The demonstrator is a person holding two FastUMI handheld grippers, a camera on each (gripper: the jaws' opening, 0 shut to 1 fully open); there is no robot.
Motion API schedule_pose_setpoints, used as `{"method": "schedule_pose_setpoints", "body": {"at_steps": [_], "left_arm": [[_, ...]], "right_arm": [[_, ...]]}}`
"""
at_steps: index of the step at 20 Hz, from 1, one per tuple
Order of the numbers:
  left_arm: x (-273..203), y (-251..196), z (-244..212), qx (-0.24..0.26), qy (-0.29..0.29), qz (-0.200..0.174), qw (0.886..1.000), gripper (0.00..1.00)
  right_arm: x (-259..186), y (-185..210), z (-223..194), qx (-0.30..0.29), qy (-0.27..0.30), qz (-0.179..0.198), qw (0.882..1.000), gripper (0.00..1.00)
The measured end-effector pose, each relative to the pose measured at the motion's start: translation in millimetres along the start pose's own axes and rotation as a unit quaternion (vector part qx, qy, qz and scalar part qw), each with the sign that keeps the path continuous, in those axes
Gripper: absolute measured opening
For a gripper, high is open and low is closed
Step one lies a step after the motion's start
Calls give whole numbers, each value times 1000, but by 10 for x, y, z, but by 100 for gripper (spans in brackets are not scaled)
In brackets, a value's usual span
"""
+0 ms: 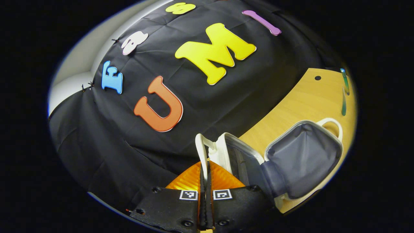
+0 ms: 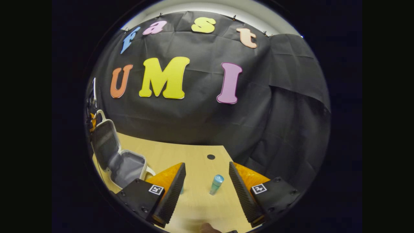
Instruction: First open the suitcase, pack the skin care products into it, and then close the suitcase.
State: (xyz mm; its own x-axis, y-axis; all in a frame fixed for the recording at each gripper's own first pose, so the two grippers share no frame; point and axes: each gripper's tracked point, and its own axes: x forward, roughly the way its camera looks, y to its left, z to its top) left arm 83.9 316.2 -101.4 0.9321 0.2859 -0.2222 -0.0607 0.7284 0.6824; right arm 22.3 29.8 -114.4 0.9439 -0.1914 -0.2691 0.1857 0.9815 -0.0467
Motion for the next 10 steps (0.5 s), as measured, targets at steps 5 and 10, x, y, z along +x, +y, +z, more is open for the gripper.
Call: {"method": "schedule_pose_setpoints", "body": {"at_steps": [5,10], "left_arm": [[300,239,-730,-37,42,-4,998,3],[585,172,-1580,-100,109,-44,988,3]], "right_arm": [[-23,64,-111,-7,18,-12,1000,80],[-89,49,-274,-7,47,-19,999,80]]}}
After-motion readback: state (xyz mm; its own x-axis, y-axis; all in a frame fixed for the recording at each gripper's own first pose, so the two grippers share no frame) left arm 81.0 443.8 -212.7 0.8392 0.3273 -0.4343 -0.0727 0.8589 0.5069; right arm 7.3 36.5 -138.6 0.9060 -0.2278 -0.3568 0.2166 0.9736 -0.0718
